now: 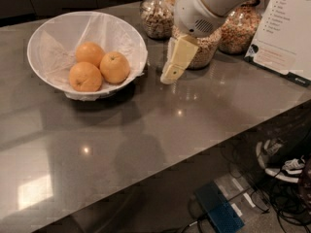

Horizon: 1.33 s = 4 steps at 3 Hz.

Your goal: Pick orange from white bowl

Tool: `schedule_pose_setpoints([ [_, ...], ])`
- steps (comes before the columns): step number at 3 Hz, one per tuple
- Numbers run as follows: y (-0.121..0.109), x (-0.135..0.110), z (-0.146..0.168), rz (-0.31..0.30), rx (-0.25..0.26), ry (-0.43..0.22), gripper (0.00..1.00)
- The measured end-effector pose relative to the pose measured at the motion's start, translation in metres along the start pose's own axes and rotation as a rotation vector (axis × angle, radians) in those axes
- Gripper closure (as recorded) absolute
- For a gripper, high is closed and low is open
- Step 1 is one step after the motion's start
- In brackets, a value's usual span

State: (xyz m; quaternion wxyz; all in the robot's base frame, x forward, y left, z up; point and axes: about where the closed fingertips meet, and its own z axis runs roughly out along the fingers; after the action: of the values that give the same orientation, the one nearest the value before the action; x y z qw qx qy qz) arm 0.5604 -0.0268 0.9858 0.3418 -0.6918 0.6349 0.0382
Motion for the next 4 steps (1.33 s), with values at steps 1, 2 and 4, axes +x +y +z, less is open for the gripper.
schedule_pose_setpoints([
  [1,-0.017,-0.018,0.022,0.052,0.027,-0.081,0.0],
  [2,-0.017,-0.018,0.023,0.052,0.026,-0.082,0.0],
  [4,-0.015,-0.045,0.047,0.025,-0.014,-0.147,0.0],
])
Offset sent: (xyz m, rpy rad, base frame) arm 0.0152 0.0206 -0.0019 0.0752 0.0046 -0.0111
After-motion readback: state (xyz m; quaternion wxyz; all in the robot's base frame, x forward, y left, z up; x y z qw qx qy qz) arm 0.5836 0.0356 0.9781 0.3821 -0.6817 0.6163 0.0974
